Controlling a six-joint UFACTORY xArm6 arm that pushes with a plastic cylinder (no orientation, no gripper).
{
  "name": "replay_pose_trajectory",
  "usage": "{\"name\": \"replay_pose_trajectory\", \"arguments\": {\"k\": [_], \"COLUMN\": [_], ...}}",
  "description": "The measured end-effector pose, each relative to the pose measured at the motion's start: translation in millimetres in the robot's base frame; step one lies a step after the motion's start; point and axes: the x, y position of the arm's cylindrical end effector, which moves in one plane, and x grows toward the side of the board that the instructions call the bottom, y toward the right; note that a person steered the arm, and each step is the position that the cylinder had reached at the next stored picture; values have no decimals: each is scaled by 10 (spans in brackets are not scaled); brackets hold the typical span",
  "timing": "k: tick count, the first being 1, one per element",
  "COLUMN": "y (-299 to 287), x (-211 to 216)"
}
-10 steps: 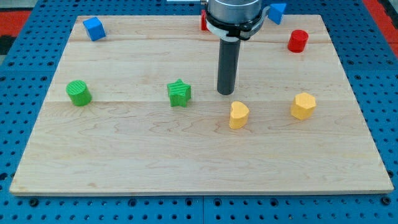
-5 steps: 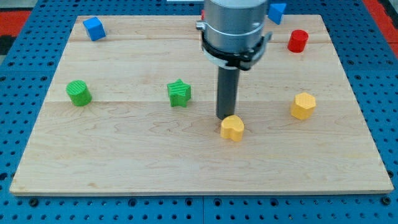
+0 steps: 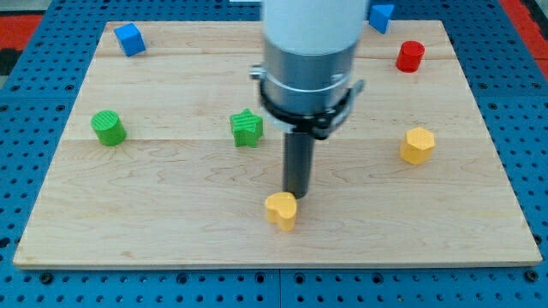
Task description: Move the yellow heart towards the bottom left
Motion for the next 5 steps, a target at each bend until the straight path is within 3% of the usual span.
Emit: {"name": "replay_pose_trajectory", "arguments": {"k": [2,4,5], "y": [474,-487,-697], "x": [274,220,331]}}
